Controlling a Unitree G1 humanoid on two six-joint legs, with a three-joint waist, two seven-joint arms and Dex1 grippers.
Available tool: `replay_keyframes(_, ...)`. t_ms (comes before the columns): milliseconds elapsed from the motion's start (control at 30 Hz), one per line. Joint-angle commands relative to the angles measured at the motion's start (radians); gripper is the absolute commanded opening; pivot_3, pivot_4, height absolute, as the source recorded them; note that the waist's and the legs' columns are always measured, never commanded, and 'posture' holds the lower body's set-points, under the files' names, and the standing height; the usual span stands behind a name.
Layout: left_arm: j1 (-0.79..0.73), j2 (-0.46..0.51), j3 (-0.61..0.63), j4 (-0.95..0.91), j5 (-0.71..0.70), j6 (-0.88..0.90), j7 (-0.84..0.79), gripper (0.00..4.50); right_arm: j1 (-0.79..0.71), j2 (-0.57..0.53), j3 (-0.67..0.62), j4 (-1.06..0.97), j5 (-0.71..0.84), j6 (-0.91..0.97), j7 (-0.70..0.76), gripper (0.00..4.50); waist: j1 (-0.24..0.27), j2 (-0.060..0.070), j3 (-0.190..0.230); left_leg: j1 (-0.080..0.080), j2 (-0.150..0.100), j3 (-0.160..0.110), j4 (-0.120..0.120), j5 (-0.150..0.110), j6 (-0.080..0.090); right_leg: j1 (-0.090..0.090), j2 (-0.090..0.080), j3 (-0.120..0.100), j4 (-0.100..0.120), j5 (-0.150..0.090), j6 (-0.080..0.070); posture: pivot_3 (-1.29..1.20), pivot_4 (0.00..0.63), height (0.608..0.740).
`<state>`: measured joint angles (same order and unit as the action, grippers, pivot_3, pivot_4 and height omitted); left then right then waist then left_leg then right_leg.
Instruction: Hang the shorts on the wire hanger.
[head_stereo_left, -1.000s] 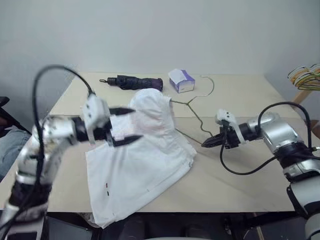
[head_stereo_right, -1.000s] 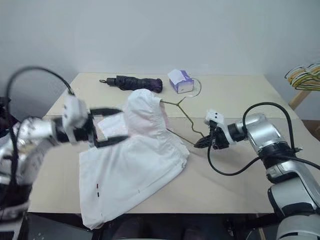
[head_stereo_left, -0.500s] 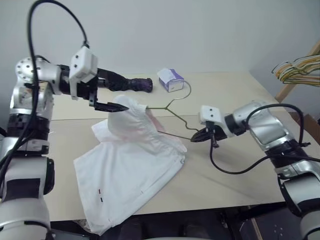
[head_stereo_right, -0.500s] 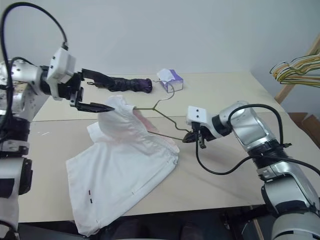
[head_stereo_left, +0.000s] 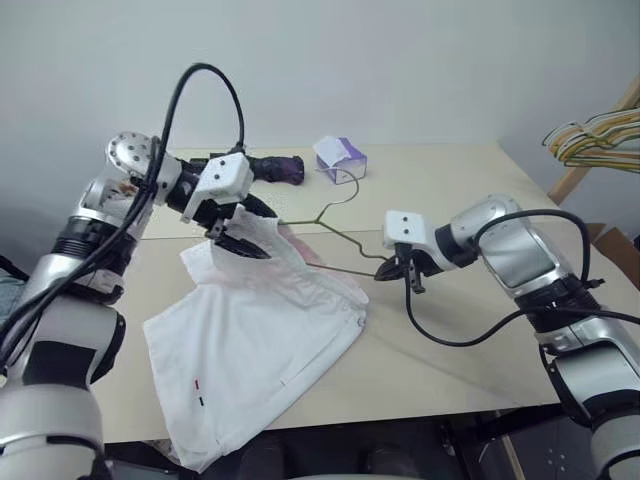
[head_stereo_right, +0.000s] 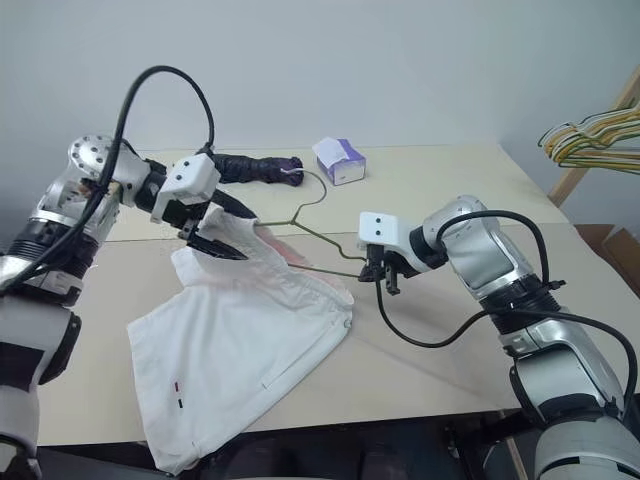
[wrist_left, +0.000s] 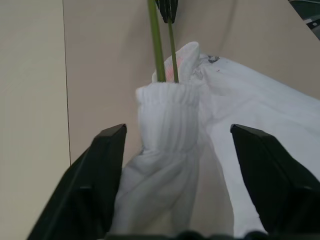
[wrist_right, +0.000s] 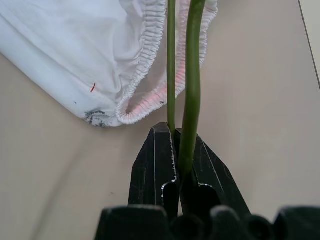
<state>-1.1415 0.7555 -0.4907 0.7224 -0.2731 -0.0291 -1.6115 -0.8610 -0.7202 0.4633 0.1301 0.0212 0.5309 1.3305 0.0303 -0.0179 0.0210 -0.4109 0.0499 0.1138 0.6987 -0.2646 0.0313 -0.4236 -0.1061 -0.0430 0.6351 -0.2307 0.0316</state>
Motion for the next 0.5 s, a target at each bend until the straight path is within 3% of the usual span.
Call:
replay_keyframes(33, -0.057, -0.021, 0.036, 0.039, 0.037, -0.019, -0.003, 2.26, -0.020, -0.003, -0.028, -0.042, -0.002, 0.005, 0.002, 0.00, -0.004, 0.000, 0.000, 0.000, 0.000, 0.000, 0.000, 0.000, 0.000, 0.000, 0.000, 0.000, 0.000, 0.000, 0.000, 0.05, 0.000, 0.740)
replay_keyframes(267, -0.081, -0.002, 0.014, 0.103, 0.109, -0.095, -0.003, 0.04, -0.017, 0.004, -0.031, -0.037, -0.016, -0.018, -0.019, 0.00, -0.021, 0.000, 0.000, -0.002, 0.000, 0.000, 0.001, 0.000, 0.000, -0.001, 0.000, 0.000, 0.000, 0.000, 0.000, 0.05, 0.000, 0.740)
replay_keyframes(467, -0.071, -0.022, 0.086, 0.131, 0.156, -0.147, 0.004, 0.04, 0.019, 0.031, -0.071, -0.031, -0.018, -0.181, -0.100, 0.00, -0.024, 0.000, 0.000, -0.001, 0.000, 0.000, 0.002, 0.000, 0.000, -0.002, 0.000, 0.001, 0.004, -0.001, 0.001, 0.06, 0.000, 0.740)
replay_keyframes(500, -0.069, -0.022, 0.093, 0.132, 0.159, -0.154, 0.001, 0.01, 0.026, 0.033, -0.074, -0.033, -0.019, -0.195, -0.109, 0.30, -0.024, 0.000, 0.000, -0.002, 0.000, 0.000, 0.002, 0.000, 0.000, -0.002, 0.000, 0.001, 0.005, -0.001, 0.001, 0.06, 0.000, 0.740)
